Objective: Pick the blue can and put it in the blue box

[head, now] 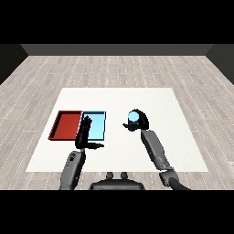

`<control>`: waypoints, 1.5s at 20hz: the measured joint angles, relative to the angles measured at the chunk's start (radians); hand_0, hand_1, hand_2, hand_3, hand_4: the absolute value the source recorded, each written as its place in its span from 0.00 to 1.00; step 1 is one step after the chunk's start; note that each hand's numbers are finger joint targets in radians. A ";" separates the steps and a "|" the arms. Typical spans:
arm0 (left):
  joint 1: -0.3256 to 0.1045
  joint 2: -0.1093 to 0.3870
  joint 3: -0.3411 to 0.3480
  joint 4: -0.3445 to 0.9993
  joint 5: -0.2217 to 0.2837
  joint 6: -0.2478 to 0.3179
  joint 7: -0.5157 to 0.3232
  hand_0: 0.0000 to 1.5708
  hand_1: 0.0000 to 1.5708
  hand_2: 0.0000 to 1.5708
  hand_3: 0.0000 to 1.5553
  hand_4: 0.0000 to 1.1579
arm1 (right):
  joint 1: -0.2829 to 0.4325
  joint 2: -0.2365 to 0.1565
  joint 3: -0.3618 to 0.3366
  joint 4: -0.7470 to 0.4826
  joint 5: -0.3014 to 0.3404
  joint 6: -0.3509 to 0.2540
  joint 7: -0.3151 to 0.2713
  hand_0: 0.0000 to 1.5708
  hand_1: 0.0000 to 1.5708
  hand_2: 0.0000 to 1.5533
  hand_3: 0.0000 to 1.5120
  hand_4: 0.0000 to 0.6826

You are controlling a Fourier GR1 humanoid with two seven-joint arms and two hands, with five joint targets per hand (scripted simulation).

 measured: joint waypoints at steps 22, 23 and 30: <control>-0.193 -0.003 -0.209 0.204 0.068 0.182 0.034 0.00 0.00 0.00 0.00 0.00 | 0.086 0.028 0.227 -0.283 -0.030 -0.166 0.103 0.90 0.90 0.93 0.94 0.96; -0.200 -0.003 -0.214 0.211 0.075 0.184 0.041 0.00 0.00 0.00 0.00 0.00 | 0.084 0.028 0.217 -0.278 -0.025 -0.154 0.098 0.90 0.90 0.93 0.94 0.97; -0.231 -0.003 -0.279 0.298 0.110 0.240 0.012 0.00 0.00 0.00 0.00 0.00 | 0.095 0.029 0.242 -0.304 -0.026 -0.136 0.098 0.89 0.89 0.93 0.93 0.99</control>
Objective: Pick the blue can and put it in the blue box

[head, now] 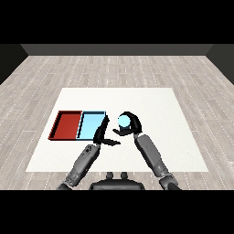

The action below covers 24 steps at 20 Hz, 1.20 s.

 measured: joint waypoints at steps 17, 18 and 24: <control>-0.099 0.000 -0.107 0.114 0.111 0.069 -0.027 0.00 0.00 0.00 0.00 0.00 | -0.025 0.000 0.107 -0.040 -0.014 -0.058 0.020 0.90 0.90 0.92 0.92 0.95; -0.093 0.000 -0.112 0.114 0.113 0.068 -0.033 0.00 0.00 0.00 0.00 0.00 | -0.034 0.000 0.122 -0.034 -0.022 -0.076 0.020 0.91 0.91 0.92 0.92 0.92; -0.132 0.000 -0.115 0.150 0.136 0.063 -0.035 0.00 0.00 0.00 0.00 0.00 | -0.050 0.000 0.175 -0.008 -0.055 -0.109 0.002 0.89 0.89 0.93 0.92 0.90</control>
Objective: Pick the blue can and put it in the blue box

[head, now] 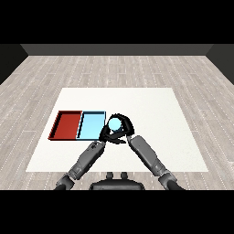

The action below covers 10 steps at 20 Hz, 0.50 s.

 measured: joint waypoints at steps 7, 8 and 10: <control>-0.041 0.014 -0.033 0.049 -0.052 0.079 -0.024 0.26 0.26 0.36 0.19 0.49 | -0.032 -0.001 0.091 0.019 -0.031 -0.049 -0.016 0.90 0.90 0.93 0.92 0.88; -0.044 0.021 -0.038 0.049 -0.075 0.102 -0.010 0.29 0.29 0.36 0.26 0.24 | -0.038 -0.005 0.108 0.019 -0.029 -0.067 -0.015 0.92 0.92 0.94 0.92 0.87; -0.038 0.030 -0.040 0.031 -0.113 0.130 0.020 0.20 0.20 0.33 0.11 0.00 | -0.048 -0.010 0.121 0.022 -0.041 -0.073 -0.016 0.93 0.93 0.95 0.93 0.87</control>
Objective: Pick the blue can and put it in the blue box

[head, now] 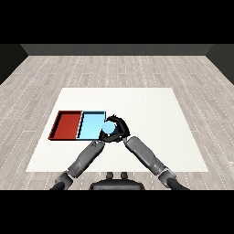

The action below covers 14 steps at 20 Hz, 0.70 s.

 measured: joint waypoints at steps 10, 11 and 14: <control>0.011 0.021 -0.019 -0.008 -0.028 0.106 -0.010 0.61 0.61 0.62 0.55 0.60 | -0.037 -0.020 0.076 0.018 -0.049 -0.049 -0.021 0.92 0.92 0.93 0.92 0.89; 0.016 0.019 -0.021 -0.015 -0.028 0.120 -0.007 0.52 0.52 0.54 0.46 0.59 | -0.033 -0.019 0.069 0.019 -0.053 -0.038 -0.031 0.92 0.92 0.94 0.92 0.88; 0.023 0.008 -0.024 0.003 -0.002 0.114 -0.037 0.41 0.41 0.48 0.33 0.58 | -0.007 -0.024 0.083 -0.005 -0.054 -0.045 -0.035 0.91 0.91 0.94 0.92 0.87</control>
